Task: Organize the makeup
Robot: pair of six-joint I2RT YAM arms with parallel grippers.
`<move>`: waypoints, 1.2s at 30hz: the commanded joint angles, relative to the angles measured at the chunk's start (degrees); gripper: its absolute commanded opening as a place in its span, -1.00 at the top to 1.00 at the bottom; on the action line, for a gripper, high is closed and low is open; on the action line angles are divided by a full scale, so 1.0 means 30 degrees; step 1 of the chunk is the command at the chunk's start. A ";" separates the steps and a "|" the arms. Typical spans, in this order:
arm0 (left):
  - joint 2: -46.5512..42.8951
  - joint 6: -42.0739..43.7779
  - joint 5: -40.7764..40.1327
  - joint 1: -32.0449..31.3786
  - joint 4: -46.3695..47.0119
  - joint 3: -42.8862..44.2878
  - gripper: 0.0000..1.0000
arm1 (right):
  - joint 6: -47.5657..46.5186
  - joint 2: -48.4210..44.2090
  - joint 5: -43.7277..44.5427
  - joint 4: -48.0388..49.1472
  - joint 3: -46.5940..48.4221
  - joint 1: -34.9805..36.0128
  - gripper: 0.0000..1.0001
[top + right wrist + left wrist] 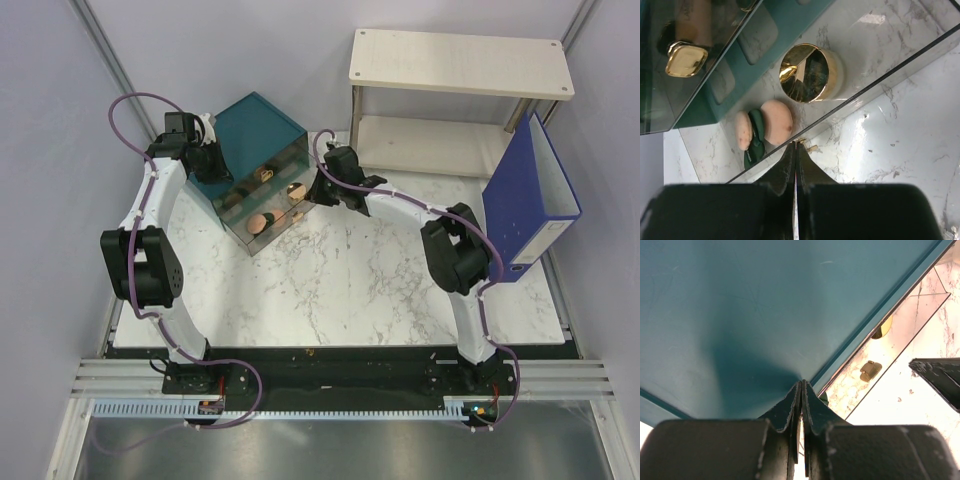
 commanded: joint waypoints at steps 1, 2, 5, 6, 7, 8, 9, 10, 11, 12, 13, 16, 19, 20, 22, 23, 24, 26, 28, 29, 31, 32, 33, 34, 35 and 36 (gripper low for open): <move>0.1376 0.0772 -0.0626 -0.0220 -0.6360 -0.1748 0.79 | 0.0872 0.1379 -0.0407 0.0802 0.0968 -0.0095 1.00; 0.1376 0.0772 -0.0626 -0.0249 -0.6331 -0.1777 0.79 | 0.0932 0.1615 -0.0639 0.0772 0.1318 -0.0095 1.00; 0.1376 0.0772 -0.0626 -0.0249 -0.6360 -0.1748 0.80 | 0.1196 0.2144 -0.0846 0.0859 0.1848 -0.0124 1.00; 0.1405 0.0772 -0.0626 -0.0220 -0.6360 -0.1719 0.80 | 0.1196 0.2174 -0.0875 0.0918 0.1907 -0.0124 1.00; 0.1405 0.0772 -0.0626 -0.0220 -0.6360 -0.1719 0.79 | 0.1196 0.2290 -0.0876 0.0919 0.1965 -0.0066 1.00; 0.1376 0.0772 -0.0655 -0.0249 -0.6331 -0.1748 0.79 | 0.1254 0.2378 -0.0876 0.0919 0.2111 -0.0095 1.00; 0.1405 0.0801 -0.0685 -0.0220 -0.6360 -0.1719 0.80 | 0.1255 0.2437 -0.0905 0.0919 0.2171 -0.0095 1.00; 0.1434 0.0801 -0.0685 -0.0249 -0.6360 -0.1748 0.79 | 0.1284 0.2757 -0.0934 0.0919 0.2432 -0.0095 1.00; 0.1405 0.0801 -0.0685 -0.0220 -0.6360 -0.1748 0.80 | 0.1313 0.2905 -0.1021 0.0948 0.2609 -0.0124 1.00; 0.1434 0.0801 -0.0685 -0.0249 -0.6360 -0.1719 0.79 | 0.1313 0.3080 -0.1051 0.0919 0.2756 -0.0095 1.00; 0.1434 0.0801 -0.0685 -0.0249 -0.6360 -0.1719 0.80 | 0.1400 0.3488 -0.1138 0.0919 0.3134 -0.0124 1.00; 0.1434 0.0830 -0.0714 -0.0220 -0.6360 -0.1748 0.80 | 0.1693 0.4396 -0.1315 0.0918 0.4158 -0.0095 1.00; 0.1463 0.0889 -0.0743 -0.0220 -0.6419 -0.1748 0.79 | 0.2162 0.5481 -0.1373 0.0919 0.5621 -0.0095 1.00; 0.1492 0.0889 -0.0743 -0.0220 -0.6448 -0.1748 0.79 | 0.2337 0.5745 -0.1403 0.0919 0.6034 -0.0066 1.00; 0.1492 0.0889 -0.0773 -0.0249 -0.6448 -0.1748 0.79 | 0.2864 0.6682 -0.1432 0.0918 0.7435 -0.0066 1.00; 0.1493 0.0889 -0.0802 -0.0249 -0.6477 -0.1748 0.79 | 0.3069 0.7005 -0.1461 0.0890 0.7938 -0.0066 1.00; 0.1493 0.0889 -0.0802 -0.0249 -0.6449 -0.1748 0.79 | 0.3535 0.7559 -0.1433 0.0918 0.8407 -0.0095 1.00; 0.1493 0.0889 -0.0802 -0.0220 -0.6507 -0.1777 0.79 | 0.4094 0.8118 -0.1403 0.1035 0.9638 -0.0095 1.00; 0.1493 0.0889 -0.0861 -0.0220 -0.6507 -0.1806 0.79 | 0.5348 0.8706 -0.1462 0.1502 1.0138 -0.0095 1.00; 0.1522 0.0889 -0.0861 -0.0220 -0.6507 -0.1806 0.79 | 0.5878 0.8823 -0.1607 0.1824 1.0140 -0.0095 1.00; 0.1493 0.0889 -0.0890 -0.0220 -0.6536 -0.1835 0.79 | 0.7397 0.9058 -0.1695 0.2733 0.9675 -0.0095 1.00; 0.1464 0.0889 -0.0919 -0.0249 -0.6536 -0.1894 0.79 | 0.7842 0.9088 -0.1841 0.3953 0.9410 -0.0095 1.00; 0.1463 0.0889 -0.0948 -0.0249 -0.6536 -0.1894 0.79 | 0.8224 0.9030 -0.1987 0.4545 0.8711 -0.0066 1.00; 0.1405 0.0889 -0.0949 -0.0220 -0.6536 -0.1923 0.79 | 0.8953 0.9029 -0.2105 0.5015 0.8414 -0.0066 1.00; 0.1434 0.0889 -0.0949 -0.0220 -0.6536 -0.1953 0.79 | 0.9250 0.9000 -0.2193 0.5745 0.8150 -0.0066 1.00; 0.1434 0.0889 -0.1007 -0.0249 -0.6565 -0.1924 0.79 | 0.9543 0.8884 -0.2368 0.6188 0.7510 -0.0037 1.00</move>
